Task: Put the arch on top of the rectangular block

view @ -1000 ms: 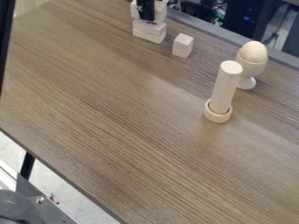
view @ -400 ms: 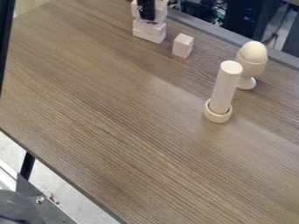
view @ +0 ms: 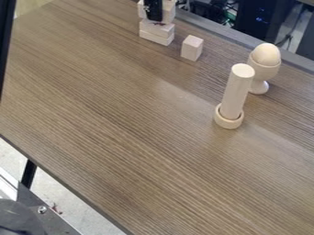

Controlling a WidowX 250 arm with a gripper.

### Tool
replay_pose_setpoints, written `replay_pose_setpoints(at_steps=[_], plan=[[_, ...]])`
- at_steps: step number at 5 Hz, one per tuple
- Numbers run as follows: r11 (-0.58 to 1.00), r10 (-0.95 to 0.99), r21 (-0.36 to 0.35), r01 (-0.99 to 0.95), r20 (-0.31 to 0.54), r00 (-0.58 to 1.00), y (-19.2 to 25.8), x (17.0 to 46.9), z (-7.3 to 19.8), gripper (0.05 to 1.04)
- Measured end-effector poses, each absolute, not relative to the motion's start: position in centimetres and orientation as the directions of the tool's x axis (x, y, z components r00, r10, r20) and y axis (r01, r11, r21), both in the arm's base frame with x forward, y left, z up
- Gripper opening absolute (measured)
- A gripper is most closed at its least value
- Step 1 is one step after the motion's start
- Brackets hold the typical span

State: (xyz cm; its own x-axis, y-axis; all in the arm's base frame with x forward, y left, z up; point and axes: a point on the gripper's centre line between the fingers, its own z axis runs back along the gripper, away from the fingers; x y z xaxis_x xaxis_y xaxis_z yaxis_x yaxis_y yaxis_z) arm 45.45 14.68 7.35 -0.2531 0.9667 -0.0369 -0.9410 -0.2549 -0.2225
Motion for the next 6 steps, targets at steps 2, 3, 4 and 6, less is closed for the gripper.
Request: replay_pose_setpoints(at_steps=[2, 3, 4, 6], plan=[[-0.244, 0.97, -0.211, -0.947, -0.037, -0.242, 14.29, 45.65, 6.61, 0.592], [-0.239, 0.971, -0.215, -0.947, -0.035, -0.237, 14.25, 45.93, 6.63, 0.592], [-0.235, 0.972, -0.215, -0.948, -0.031, -0.234, 14.28, 46.05, 6.66, 0.592], [-0.222, 0.975, -0.196, -0.955, -0.017, -0.223, 14.09, 46.22, 6.56, 0.932]])
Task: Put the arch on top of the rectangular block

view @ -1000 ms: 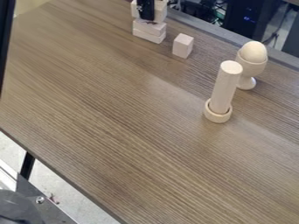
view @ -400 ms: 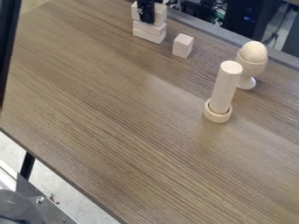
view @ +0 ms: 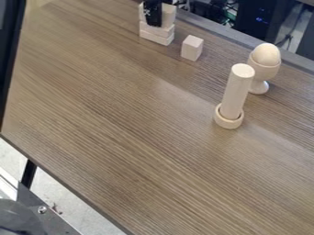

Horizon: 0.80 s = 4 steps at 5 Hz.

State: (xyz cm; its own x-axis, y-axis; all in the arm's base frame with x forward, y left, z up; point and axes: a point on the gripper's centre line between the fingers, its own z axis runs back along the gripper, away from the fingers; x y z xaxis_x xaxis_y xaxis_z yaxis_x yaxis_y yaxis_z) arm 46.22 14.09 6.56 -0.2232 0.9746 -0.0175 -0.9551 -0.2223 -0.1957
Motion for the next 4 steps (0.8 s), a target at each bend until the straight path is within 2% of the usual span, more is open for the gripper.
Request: replay_pose_setpoints(at_steps=[1, 3, 4], plan=[[-0.22, 0.975, -0.188, -0.957, -0.017, -0.221, 13.9, 46.2, 6.7, 1.003], [-0.213, 0.977, -0.186, -0.959, -0.009, -0.215, 13.9, 46.2, 7.1, 0.999], [-0.19, 0.98, -0.187, -0.964, 0.018, -0.197, 13.6, 46.6, 9.5, 1.0]])
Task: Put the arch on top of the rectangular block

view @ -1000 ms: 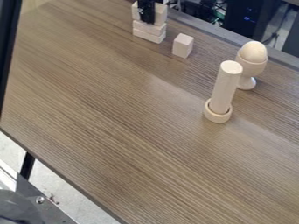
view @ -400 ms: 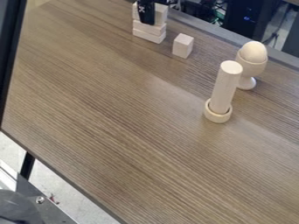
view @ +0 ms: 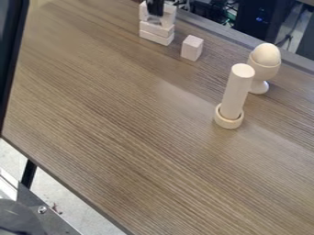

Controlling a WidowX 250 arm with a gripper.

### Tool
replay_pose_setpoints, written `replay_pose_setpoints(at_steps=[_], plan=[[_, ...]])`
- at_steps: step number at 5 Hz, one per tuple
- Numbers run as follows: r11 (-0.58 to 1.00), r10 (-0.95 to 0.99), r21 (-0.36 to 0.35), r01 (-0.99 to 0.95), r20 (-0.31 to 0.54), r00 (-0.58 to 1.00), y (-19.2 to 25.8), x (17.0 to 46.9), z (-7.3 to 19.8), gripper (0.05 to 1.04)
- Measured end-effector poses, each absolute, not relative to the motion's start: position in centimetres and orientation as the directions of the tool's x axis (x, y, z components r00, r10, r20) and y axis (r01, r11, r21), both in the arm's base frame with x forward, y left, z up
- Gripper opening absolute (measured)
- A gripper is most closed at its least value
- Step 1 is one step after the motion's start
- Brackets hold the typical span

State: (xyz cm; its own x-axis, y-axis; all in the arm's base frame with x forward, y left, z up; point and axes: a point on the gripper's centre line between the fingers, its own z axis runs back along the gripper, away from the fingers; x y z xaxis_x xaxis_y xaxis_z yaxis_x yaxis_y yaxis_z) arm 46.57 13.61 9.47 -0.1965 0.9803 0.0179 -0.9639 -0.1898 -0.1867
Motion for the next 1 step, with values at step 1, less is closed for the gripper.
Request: replay_pose_setpoints(at_steps=[1], plan=[[-0.161, 0.985, -0.162, -0.973, 0.036, -0.169, 12.54, 46.55, 10.61, 1.0]])
